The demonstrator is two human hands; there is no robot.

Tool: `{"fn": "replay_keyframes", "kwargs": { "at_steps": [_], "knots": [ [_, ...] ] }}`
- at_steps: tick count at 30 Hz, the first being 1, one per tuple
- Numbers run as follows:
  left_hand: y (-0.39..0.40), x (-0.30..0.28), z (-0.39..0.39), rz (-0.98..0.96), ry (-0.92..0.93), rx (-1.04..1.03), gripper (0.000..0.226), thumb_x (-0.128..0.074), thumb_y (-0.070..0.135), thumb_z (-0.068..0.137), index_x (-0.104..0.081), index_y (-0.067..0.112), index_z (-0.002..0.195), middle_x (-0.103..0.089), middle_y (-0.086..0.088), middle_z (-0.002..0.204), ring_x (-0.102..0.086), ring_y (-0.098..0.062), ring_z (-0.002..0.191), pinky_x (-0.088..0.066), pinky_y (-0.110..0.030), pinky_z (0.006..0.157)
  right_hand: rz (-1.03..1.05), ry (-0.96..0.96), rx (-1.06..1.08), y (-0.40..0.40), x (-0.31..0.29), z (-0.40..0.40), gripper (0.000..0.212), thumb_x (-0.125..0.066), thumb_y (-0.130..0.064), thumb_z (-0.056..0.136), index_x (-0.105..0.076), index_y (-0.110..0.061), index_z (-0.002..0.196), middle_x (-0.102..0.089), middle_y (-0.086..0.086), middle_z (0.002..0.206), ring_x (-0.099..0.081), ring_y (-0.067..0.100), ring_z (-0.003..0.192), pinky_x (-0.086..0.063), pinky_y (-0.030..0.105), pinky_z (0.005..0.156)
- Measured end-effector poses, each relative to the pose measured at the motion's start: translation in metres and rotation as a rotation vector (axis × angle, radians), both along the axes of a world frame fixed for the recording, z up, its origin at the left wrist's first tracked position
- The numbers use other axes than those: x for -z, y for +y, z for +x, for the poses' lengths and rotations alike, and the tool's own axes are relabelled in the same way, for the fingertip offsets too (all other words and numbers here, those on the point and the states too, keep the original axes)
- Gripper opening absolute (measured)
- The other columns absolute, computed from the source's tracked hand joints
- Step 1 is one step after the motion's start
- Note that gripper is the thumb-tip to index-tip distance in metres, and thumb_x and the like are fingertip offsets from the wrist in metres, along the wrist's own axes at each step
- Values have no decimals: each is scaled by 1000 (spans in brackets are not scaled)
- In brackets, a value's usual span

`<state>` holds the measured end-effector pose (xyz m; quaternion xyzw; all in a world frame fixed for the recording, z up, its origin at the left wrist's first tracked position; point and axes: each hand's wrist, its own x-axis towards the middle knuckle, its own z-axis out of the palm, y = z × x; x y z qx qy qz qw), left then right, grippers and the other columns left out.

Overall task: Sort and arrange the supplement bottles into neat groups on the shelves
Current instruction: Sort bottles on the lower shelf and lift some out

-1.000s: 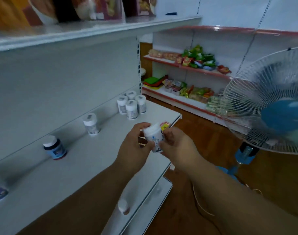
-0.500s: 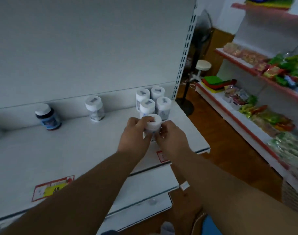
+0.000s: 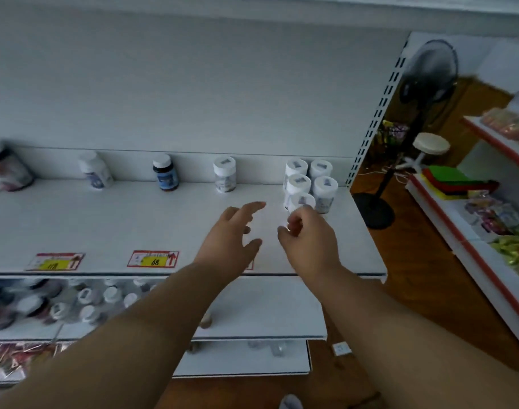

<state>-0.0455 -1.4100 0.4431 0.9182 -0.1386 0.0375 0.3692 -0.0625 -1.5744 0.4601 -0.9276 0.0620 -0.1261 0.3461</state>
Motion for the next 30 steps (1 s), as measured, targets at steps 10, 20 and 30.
{"fn": "replay_keyframes", "kwargs": {
  "at_steps": [10, 20, 30],
  "knots": [
    [265, -23, -166, -8, -49, -354, 65, -70, 19, 86, -43, 48, 137, -52, 10, 114, -57, -3, 94, -51, -29, 89, 114, -122, -546, 268, -24, -96, 30, -69, -23, 86, -55, -22, 112, -57, -3, 104, -54, 10, 93, -46, 26, 83],
    [502, -11, -284, 37, -3, -808, 64, -73, 25, 84, -44, 51, 135, -53, 14, 113, -57, -10, 98, -52, -36, 89, 97, -151, -957, 521, -22, -150, 27, -66, -21, 84, -57, -24, 109, -52, -9, 97, -53, 10, 91, -50, 36, 83],
    [697, 11, -297, 130, 140, -1008, 61, -69, 22, 85, -45, 46, 137, -51, 10, 112, -56, -14, 95, -51, -35, 84, 28, 11, -1184, 750, 13, -116, 26, -64, -24, 88, -57, -23, 113, -52, -8, 102, -53, 13, 97, -48, 32, 86]
  ]
}}
